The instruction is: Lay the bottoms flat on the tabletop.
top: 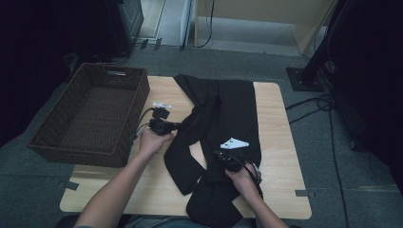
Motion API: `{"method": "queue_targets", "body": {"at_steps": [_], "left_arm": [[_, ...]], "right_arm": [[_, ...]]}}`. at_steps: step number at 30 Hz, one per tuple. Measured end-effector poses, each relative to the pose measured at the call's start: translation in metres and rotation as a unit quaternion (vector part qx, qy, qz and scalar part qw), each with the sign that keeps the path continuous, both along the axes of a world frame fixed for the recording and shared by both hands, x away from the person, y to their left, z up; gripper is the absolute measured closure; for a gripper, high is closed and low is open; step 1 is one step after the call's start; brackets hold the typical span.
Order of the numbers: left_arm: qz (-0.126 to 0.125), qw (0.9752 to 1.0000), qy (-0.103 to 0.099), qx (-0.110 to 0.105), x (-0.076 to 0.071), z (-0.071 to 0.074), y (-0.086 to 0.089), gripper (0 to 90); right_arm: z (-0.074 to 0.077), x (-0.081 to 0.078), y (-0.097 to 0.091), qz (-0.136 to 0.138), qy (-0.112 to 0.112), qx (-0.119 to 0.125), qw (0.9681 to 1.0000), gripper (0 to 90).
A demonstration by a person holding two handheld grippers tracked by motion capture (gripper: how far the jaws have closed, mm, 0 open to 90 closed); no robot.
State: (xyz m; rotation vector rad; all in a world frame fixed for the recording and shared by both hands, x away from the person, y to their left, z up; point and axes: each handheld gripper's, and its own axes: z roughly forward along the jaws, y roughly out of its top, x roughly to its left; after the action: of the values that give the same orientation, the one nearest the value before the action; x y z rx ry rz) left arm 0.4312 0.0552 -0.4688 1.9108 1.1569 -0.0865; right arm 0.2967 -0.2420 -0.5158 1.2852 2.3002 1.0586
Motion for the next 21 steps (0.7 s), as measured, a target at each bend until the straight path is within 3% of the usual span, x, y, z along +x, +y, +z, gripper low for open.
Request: {"method": "queue_targets", "body": {"at_steps": [1,2,3,4,6,8,11,14,17,19,21], "left_arm": [[0.015,0.9999,0.004,0.006,0.003,0.002,0.006,89.1],[0.039,0.9989,0.004,0.026,0.005,0.004,0.012,87.9],[0.058,0.9973,0.007,0.045,0.007,0.004,0.016,79.6],[0.060,0.9964,0.011,0.058,0.008,0.003,0.020,74.9],[0.051,0.9966,0.004,0.065,0.006,0.005,0.020,67.6],[0.034,0.9981,-0.005,0.051,0.000,0.009,0.014,60.5],[0.004,0.9980,-0.012,0.061,-0.008,0.010,0.004,50.4],[0.008,0.9956,-0.016,0.092,-0.010,0.001,0.006,46.7],[0.029,0.9949,0.008,0.097,-0.006,-0.015,0.017,45.7],[0.024,0.9943,0.017,0.103,-0.007,-0.024,0.019,46.4],[0.015,0.9941,0.013,0.106,-0.010,-0.028,0.017,49.6]], "right_arm": [[0.000,0.000,-0.001,0.000,-0.001,-0.003,1.0000,89.7],[0.000,0.001,-0.001,-0.002,-0.001,-0.004,1.0000,89.7],[0.001,0.001,-0.002,-0.004,0.000,-0.005,1.0000,89.7],[0.001,0.001,-0.003,-0.008,0.002,-0.004,1.0000,89.7],[0.001,0.002,-0.005,-0.011,0.001,-0.003,0.9999,89.7],[0.001,0.002,-0.004,-0.011,0.001,-0.003,0.9999,89.6],[0.001,0.001,-0.004,-0.013,0.002,-0.005,0.9999,89.6],[0.001,0.001,-0.004,-0.012,0.000,-0.006,0.9999,89.6],[0.000,0.000,-0.004,-0.012,-0.002,-0.007,0.9999,89.6],[0.001,0.000,-0.004,-0.013,-0.001,-0.007,0.9999,89.6],[0.001,0.000,-0.005,-0.011,-0.001,-0.007,0.9999,89.6]]}}
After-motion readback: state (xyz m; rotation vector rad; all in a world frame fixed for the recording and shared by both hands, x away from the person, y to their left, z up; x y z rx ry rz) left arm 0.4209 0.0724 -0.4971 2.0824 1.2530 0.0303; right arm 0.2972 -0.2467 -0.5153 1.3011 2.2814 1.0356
